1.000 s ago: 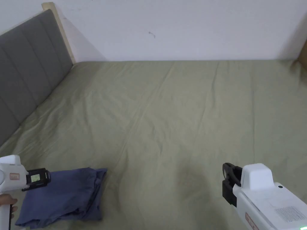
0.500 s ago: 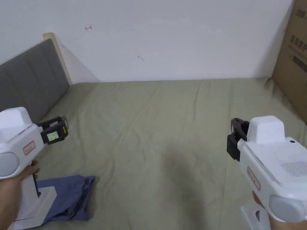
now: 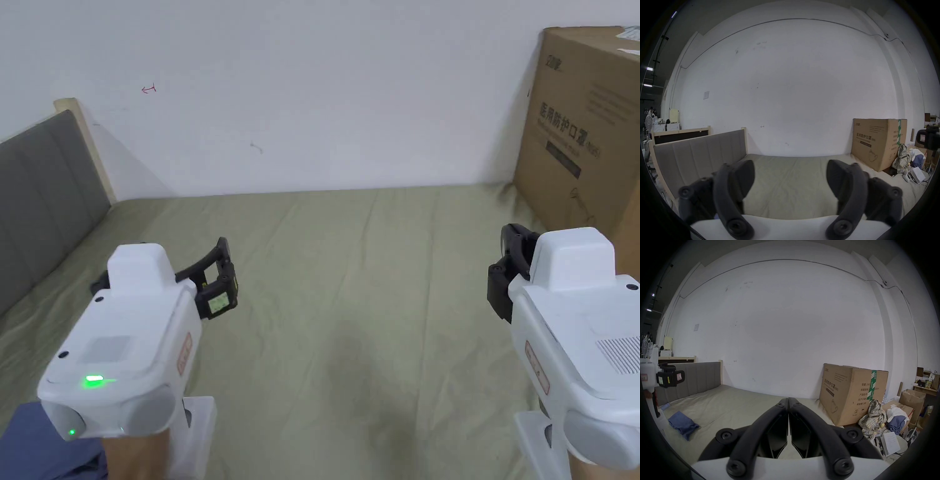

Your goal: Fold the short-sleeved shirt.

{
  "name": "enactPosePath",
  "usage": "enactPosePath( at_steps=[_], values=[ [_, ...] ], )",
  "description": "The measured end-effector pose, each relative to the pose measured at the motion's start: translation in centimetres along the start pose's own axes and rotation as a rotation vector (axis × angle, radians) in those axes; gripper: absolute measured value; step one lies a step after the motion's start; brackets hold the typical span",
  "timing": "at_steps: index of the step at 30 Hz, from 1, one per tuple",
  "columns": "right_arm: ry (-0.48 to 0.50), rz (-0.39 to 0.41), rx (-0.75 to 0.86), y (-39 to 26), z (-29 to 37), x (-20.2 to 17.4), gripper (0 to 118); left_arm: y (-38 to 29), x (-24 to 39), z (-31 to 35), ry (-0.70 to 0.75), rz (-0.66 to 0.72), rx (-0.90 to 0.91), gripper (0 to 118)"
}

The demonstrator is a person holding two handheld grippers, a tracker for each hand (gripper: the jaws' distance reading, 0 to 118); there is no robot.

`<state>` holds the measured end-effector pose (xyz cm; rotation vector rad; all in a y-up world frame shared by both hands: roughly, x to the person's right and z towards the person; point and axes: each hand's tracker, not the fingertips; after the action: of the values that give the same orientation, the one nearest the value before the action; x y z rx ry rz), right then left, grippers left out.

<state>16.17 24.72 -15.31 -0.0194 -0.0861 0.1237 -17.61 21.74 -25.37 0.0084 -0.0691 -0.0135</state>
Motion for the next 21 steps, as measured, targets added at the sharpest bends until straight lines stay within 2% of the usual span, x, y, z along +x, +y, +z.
enactPosePath(
  at_steps=[2,4,5,21],
  values=[
    [-0.007,-0.006,-0.003,-0.3,0.3,0.5,0,-0.7,1.1,0.3,-0.022,-0.031,0.003,58],
    [-0.014,-0.008,-0.006,-0.5,0.5,0.8,0,-0.9,2.3,1.0,-0.066,-0.063,0.005,16],
    [-0.017,-0.010,-0.009,-0.6,0.6,1.0,0,-1.1,2.7,1.2,-0.068,-0.058,0.009,1],
    [-0.012,-0.029,-0.020,-1.1,0.9,1.0,0,-1.5,2.7,1.1,-0.086,-0.012,-0.022,0]
  ],
)
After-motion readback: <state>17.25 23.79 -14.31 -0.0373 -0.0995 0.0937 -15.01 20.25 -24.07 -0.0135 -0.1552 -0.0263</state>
